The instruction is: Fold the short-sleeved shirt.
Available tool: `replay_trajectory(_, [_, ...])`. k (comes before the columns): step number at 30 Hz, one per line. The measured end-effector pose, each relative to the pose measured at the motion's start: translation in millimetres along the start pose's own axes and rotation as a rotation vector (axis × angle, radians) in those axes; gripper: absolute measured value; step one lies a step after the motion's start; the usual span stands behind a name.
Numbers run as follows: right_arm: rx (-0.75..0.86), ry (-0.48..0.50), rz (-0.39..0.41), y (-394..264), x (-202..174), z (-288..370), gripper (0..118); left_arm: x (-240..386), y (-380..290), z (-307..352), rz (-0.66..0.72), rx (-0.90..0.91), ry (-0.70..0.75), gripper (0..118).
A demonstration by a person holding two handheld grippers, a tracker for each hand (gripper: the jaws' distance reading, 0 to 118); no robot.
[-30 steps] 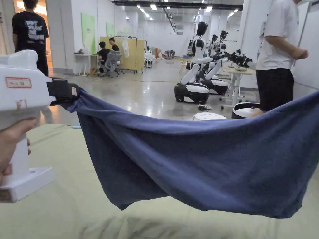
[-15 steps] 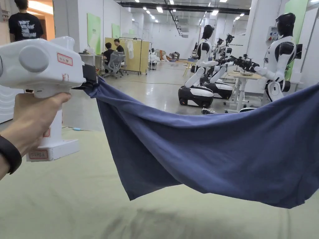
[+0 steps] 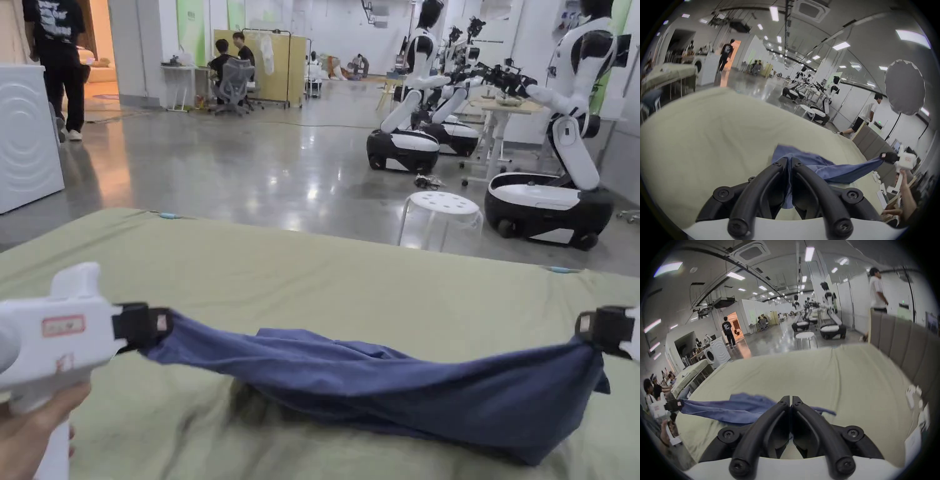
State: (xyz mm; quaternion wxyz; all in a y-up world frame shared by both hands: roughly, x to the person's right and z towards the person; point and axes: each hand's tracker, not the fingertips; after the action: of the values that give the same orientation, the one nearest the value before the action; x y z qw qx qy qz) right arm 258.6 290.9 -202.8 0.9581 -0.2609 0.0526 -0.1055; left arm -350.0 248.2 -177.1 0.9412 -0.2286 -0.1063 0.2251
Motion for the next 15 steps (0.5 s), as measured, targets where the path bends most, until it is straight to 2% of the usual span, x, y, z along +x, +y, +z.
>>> replay_trajectory(5, [0.015,-0.018,-0.027,-102,17,82,2,-26,-81,88,0.126,-0.050,-0.017,6])
replay_trajectory(6, [0.005,-0.028,-0.058,-119,20,96,2,-29,-94,101,0.135,-0.068,0.001,6])
replay_trajectory(8, [-0.002,-0.067,-0.202,-151,25,125,2,-34,-120,126,0.145,-0.091,0.006,6])
replay_trajectory(9, [0.003,-0.054,-0.252,-169,30,139,2,-31,-129,137,0.159,-0.125,0.011,6])
replay_trajectory(10, [0.002,-0.084,-0.295,-186,32,152,2,-31,-140,148,0.171,-0.165,0.024,6])
replay_trajectory(13, [-0.042,-0.151,-0.338,-227,42,178,2,-31,-165,170,0.180,-0.209,0.071,6])
replay_trajectory(15, [-0.054,-0.150,-0.339,-246,41,192,2,-30,-178,180,0.179,-0.227,0.094,6])
